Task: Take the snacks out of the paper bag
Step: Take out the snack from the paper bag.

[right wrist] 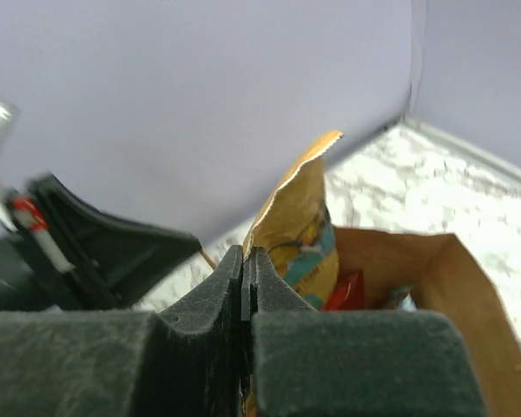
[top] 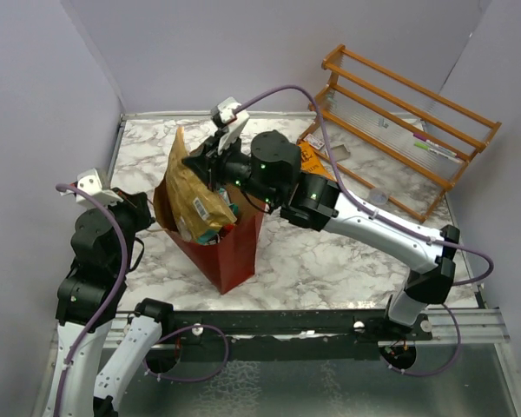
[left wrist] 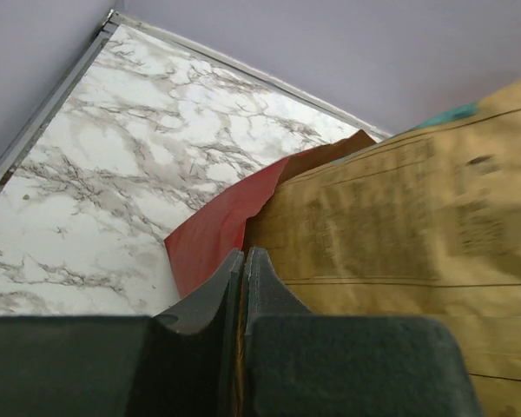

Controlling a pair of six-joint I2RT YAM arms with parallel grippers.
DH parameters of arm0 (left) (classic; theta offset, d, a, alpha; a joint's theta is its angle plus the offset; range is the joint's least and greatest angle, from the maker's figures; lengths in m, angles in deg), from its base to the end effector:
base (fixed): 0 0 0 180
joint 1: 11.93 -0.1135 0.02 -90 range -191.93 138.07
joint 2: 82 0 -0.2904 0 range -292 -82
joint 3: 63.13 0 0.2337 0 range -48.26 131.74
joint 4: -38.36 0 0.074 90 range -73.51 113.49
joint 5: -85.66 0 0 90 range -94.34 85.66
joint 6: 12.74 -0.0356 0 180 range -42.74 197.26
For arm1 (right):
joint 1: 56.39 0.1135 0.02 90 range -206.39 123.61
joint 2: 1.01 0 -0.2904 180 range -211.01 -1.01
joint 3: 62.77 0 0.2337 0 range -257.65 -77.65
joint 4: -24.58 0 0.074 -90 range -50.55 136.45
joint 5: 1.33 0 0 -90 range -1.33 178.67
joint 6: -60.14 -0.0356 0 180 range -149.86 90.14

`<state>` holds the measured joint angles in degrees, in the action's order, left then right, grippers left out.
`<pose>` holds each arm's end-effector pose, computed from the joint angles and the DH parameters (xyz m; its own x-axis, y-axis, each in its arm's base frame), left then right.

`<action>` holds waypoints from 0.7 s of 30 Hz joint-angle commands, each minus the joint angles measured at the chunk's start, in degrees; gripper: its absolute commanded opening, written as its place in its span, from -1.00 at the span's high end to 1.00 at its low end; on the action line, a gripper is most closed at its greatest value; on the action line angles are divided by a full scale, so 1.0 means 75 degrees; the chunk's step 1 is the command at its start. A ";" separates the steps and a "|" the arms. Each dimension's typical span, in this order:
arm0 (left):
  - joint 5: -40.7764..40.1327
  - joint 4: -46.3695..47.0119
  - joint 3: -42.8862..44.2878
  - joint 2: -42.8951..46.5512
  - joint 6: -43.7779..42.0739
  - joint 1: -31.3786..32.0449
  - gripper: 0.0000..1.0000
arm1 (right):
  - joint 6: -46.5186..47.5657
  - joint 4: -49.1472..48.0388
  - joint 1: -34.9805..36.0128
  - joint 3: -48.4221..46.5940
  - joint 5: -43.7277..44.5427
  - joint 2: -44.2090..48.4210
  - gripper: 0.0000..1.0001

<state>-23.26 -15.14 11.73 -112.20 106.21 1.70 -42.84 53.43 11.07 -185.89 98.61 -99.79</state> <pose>0.0432 0.0014 0.4073 -0.0879 -0.4499 -0.8888 -0.1497 0.8881 -0.4347 0.1536 0.3541 0.4882 -0.2189 0.0497 -0.9745 -0.8155 0.5391 0.2107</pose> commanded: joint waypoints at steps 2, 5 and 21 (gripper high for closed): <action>-0.0254 0.0463 0.0052 0.0126 0.0045 0.0026 1.00 | 0.0168 -0.1757 0.0040 0.0011 0.0296 0.0414 0.98; -0.0285 0.0433 0.0037 0.0156 0.0034 0.0034 1.00 | 0.0302 -0.1983 0.0038 -0.0025 0.0314 0.0615 0.98; -0.0710 0.0393 -0.0061 0.0111 -0.0076 0.0070 1.00 | 0.2766 -0.4567 0.0034 0.3002 0.2220 0.4685 0.98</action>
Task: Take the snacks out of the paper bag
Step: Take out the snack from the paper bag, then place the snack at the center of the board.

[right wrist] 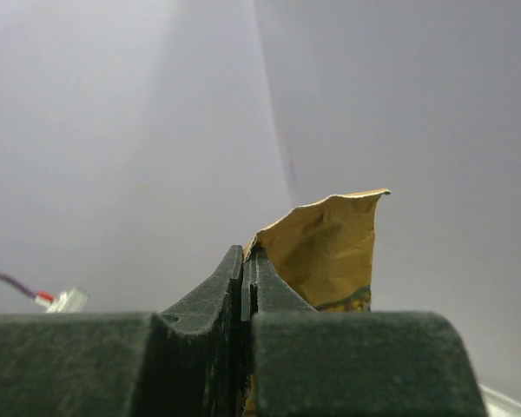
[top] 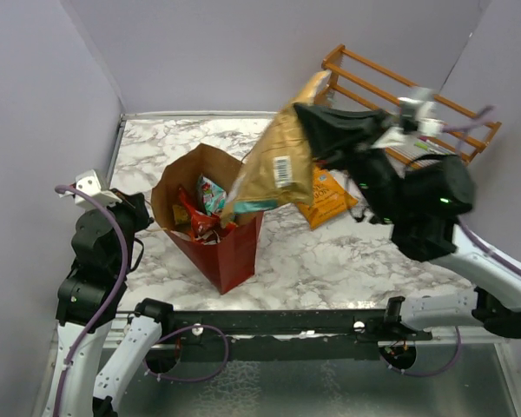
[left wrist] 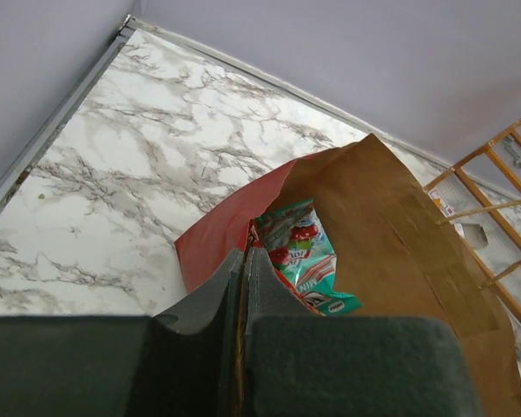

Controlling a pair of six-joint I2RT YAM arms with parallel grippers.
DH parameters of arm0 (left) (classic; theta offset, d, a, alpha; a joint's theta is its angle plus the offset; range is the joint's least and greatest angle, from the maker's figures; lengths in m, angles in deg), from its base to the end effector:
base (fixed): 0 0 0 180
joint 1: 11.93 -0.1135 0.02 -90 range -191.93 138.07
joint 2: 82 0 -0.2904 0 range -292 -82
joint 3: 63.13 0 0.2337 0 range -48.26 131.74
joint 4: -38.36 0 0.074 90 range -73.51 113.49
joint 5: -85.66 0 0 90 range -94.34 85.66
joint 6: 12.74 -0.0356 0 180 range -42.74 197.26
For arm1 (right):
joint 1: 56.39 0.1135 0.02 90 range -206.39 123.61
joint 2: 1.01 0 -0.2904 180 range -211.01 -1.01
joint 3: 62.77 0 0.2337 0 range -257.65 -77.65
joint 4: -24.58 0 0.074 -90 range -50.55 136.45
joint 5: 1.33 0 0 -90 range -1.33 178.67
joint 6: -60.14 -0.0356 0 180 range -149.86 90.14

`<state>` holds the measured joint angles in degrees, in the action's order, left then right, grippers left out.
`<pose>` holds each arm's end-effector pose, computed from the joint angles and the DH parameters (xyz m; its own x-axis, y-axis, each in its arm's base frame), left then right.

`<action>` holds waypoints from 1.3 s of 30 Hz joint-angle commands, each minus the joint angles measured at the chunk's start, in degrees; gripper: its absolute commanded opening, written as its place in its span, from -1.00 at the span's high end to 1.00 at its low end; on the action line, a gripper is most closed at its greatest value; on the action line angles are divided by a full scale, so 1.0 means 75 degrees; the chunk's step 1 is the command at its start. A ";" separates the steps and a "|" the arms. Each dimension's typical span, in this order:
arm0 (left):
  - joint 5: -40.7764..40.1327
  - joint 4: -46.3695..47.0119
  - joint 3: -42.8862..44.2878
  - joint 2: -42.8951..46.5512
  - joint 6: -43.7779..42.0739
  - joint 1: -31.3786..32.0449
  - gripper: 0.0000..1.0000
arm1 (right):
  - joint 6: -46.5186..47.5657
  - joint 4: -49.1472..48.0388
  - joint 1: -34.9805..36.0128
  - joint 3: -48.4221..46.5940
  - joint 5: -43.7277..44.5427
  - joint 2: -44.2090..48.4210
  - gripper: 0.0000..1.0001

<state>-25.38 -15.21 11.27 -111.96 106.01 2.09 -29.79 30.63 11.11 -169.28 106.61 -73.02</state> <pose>0.0430 0.0024 0.4051 -0.0783 -0.4432 -0.8930 -0.1773 0.8877 -0.4250 0.0935 0.1970 0.5735 0.1833 0.4394 -0.8794 -0.7751 0.6148 0.1457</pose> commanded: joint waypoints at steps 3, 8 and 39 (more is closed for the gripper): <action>-0.0545 0.0401 -0.0032 0.0041 -0.0037 0.0017 1.00 | 0.1812 -0.2018 0.0033 0.1808 0.2309 0.1770 0.98; -0.0846 0.0373 0.0030 -0.0050 -0.0115 0.0086 1.00 | 0.3757 -0.2836 0.0034 0.3291 0.4439 0.1975 0.97; -0.0725 0.0191 0.0212 -0.0115 0.0233 0.0123 1.00 | -0.2866 -0.0025 -0.4583 -0.1125 -0.0398 -0.4336 0.97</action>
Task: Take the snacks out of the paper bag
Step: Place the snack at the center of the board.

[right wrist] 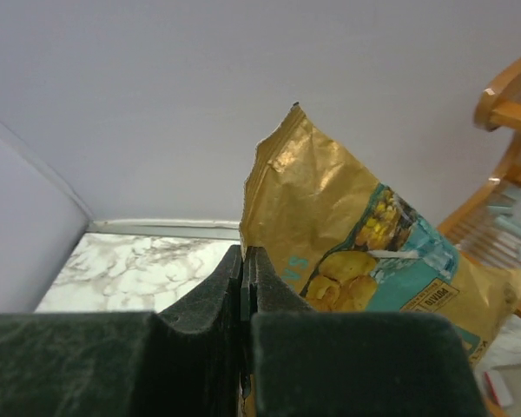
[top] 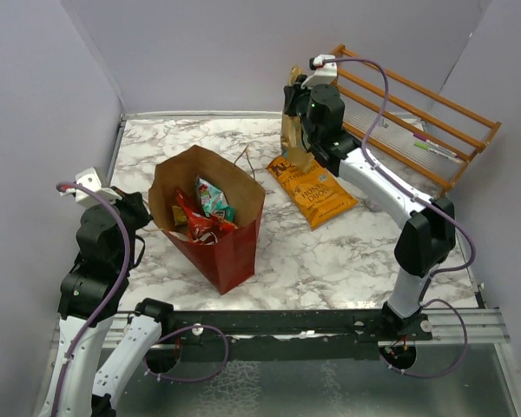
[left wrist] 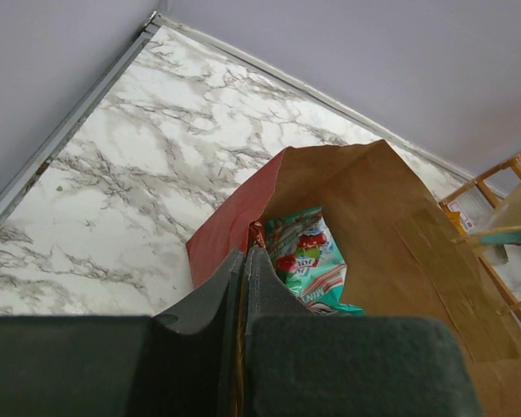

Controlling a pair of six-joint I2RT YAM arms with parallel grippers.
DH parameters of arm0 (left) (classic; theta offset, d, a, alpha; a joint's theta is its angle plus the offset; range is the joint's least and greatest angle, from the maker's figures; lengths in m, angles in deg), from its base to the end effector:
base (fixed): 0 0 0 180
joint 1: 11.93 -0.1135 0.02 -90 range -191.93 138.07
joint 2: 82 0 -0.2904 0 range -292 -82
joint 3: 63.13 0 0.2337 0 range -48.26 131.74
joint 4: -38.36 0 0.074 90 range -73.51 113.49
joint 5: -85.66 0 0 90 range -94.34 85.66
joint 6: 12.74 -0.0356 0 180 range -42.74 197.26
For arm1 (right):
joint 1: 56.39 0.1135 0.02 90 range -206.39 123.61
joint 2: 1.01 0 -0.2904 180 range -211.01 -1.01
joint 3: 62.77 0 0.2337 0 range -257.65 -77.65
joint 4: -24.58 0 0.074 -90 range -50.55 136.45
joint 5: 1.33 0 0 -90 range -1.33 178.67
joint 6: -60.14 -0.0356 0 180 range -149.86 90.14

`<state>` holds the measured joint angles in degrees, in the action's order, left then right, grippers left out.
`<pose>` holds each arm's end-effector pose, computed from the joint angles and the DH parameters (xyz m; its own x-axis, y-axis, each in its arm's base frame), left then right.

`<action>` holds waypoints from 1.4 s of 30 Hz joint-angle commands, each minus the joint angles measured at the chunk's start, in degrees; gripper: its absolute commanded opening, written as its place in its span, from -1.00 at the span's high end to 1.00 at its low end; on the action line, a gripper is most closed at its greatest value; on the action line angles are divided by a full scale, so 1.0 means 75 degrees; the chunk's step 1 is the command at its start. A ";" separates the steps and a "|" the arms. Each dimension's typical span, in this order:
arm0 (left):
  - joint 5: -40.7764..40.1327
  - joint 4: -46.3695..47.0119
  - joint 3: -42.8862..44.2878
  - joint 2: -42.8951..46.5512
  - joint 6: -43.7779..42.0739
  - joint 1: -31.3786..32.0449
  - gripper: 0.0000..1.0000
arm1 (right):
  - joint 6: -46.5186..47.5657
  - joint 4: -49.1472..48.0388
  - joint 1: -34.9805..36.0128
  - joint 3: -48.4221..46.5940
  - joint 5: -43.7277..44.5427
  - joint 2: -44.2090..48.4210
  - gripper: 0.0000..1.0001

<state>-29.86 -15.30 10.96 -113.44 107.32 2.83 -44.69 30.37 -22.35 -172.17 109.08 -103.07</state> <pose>0.0506 0.0025 0.4030 -0.0702 -0.4490 -0.8908 -0.2475 0.8729 -0.4205 0.3548 0.2247 0.4303 -0.0387 0.2634 -0.9639 -0.2336 0.9355 0.2650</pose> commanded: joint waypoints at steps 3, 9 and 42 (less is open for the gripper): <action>-0.0129 0.0206 0.0272 0.0056 0.0059 0.0024 1.00 | -0.0863 0.0090 -0.0153 -0.1259 -0.0726 -0.0636 0.97; -0.0065 0.0230 0.0238 0.0044 0.0093 0.0024 1.00 | -0.0582 0.0064 -0.0207 -0.1094 -0.0330 -0.0559 0.97; -0.0371 0.0372 -0.0107 0.0182 -0.0128 0.0019 1.00 | -0.3335 0.1797 -0.1012 0.7339 0.2119 0.4342 -0.06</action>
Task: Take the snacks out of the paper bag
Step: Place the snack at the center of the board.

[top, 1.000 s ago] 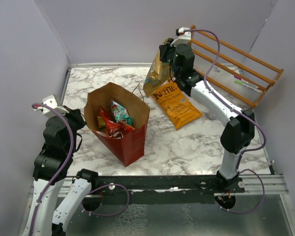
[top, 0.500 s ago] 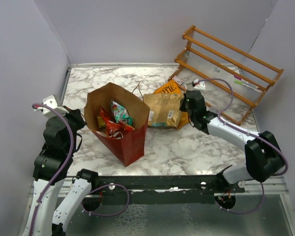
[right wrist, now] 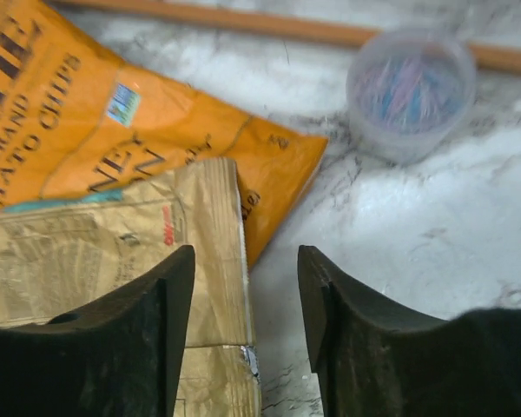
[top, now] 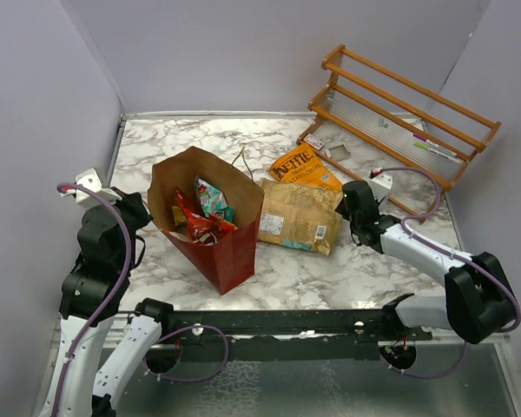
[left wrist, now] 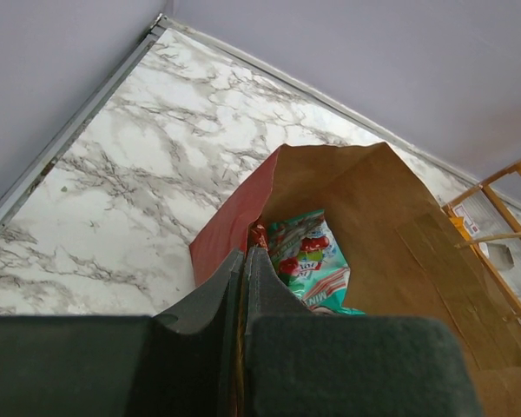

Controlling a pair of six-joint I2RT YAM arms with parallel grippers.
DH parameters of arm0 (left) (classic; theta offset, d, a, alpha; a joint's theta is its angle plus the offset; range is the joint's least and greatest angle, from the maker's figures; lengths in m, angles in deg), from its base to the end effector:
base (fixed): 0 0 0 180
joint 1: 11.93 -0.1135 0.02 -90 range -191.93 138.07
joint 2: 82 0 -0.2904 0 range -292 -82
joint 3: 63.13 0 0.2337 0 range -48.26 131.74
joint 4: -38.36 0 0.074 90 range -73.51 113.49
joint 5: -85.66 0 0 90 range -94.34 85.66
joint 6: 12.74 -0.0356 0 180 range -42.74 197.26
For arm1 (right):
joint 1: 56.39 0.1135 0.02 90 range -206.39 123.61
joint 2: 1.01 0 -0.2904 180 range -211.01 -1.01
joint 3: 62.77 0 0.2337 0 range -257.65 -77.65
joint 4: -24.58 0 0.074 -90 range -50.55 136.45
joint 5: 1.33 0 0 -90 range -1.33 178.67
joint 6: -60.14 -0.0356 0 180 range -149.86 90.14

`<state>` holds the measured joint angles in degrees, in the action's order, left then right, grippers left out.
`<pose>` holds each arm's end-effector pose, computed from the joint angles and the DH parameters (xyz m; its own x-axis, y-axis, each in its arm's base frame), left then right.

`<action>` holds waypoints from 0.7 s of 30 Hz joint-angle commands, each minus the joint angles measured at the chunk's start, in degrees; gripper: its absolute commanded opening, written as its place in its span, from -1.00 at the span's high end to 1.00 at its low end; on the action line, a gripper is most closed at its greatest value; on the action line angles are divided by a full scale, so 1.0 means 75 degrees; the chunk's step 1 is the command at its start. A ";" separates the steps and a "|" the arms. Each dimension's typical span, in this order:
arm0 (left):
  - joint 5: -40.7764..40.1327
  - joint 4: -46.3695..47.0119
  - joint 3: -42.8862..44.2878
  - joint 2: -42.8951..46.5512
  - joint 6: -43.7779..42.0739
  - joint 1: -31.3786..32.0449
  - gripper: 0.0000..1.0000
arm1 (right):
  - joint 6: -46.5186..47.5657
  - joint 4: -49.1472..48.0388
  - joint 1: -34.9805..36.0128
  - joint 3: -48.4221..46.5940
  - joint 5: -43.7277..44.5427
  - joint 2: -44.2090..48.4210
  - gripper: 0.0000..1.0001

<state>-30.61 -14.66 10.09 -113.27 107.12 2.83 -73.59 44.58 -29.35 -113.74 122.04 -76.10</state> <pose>0.0519 0.0026 0.4001 -0.0656 -0.4444 -0.8934 -0.2586 0.8723 -0.4149 0.2165 0.0885 0.2264 -0.4674 0.4096 -0.7834 0.4084 0.8860 0.2195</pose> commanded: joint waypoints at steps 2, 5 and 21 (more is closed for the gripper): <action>-0.0239 0.0314 -0.0023 0.0187 -0.0086 0.0018 1.00 | 0.1391 -0.0470 -0.0079 -0.0647 -0.0250 0.1134 -0.19; -0.0179 0.0326 -0.0092 0.0234 -0.0033 0.0020 1.00 | 0.2846 -0.1033 -0.0079 -0.1026 -0.2211 0.1488 -0.38; -0.0686 0.1689 0.1519 -0.1679 -0.1683 0.0032 1.00 | 0.4022 0.0374 -0.0067 -0.3277 -0.7697 0.0441 -0.48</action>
<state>-32.11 -12.02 15.68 -120.96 101.88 2.83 -45.61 43.46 -29.94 -137.68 69.52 -73.17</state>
